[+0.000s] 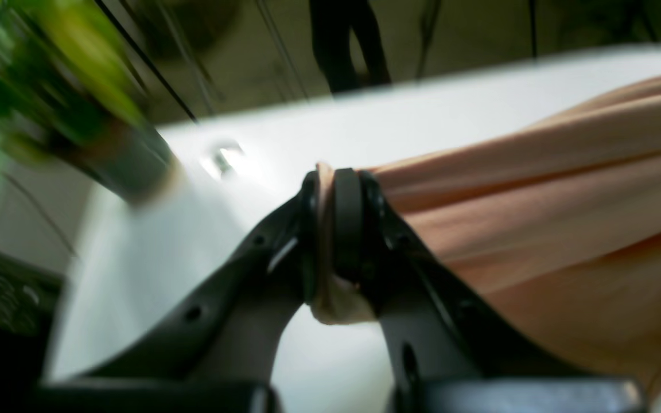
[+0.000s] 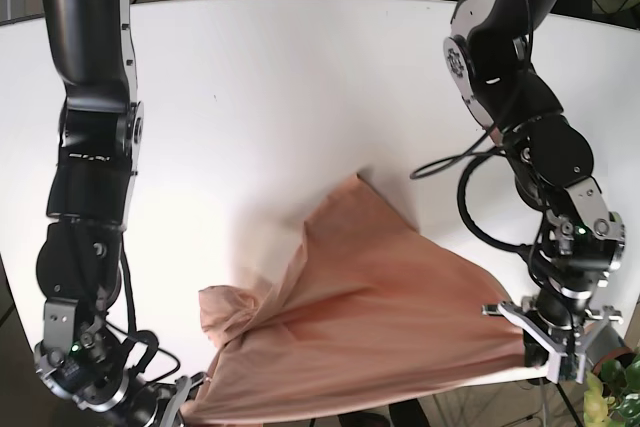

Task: Fold the T-shirt properly
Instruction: 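Lift the peach shirt with both grippers and shake it out, then lay the peach shirt down with both grippers and release it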

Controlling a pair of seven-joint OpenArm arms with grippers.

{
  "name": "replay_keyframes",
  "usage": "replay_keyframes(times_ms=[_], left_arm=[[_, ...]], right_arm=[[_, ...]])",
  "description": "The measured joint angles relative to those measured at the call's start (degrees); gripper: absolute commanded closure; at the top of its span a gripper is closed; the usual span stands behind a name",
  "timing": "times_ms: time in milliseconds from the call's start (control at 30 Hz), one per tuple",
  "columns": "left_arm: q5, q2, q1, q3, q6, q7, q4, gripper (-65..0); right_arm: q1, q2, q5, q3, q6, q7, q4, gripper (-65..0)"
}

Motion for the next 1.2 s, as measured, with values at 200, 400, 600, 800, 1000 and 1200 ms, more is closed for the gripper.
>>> replay_keyframes(times_ms=[200,400,600,800,1000,1200], left_arm=[[-0.9,-3.5,-10.0,2.8,-2.3,5.6,5.5,0.0],[-2.5,-7.1,-12.7,6.6,-2.4,6.2,8.2,0.0],[-2.9,-8.0,-7.8,7.3,-6.9,5.4,9.8,0.0],[-2.1,-8.0,1.6,7.1,-11.7,5.8,10.5,0.0],[-0.9,-8.2,11.9,7.0,-14.0,2.6,11.0,0.0],[-0.9,-8.0,23.3,3.5,-14.7,-0.3,12.0,0.0]], right_arm=[[8.8,1.3,0.2,0.0,2.34,-2.8,0.5,-2.1],[9.5,3.2,2.4,4.1,3.45,-7.2,6.1,-2.1],[-1.0,3.5,2.8,11.5,3.39,-10.1,13.4,-2.1],[-17.0,1.3,1.4,16.8,3.41,-11.6,21.2,-2.1],[-28.9,-1.9,0.2,20.5,2.93,-12.0,28.0,-2.1],[-41.1,-5.7,0.5,24.3,3.21,-11.9,33.4,-2.1]])
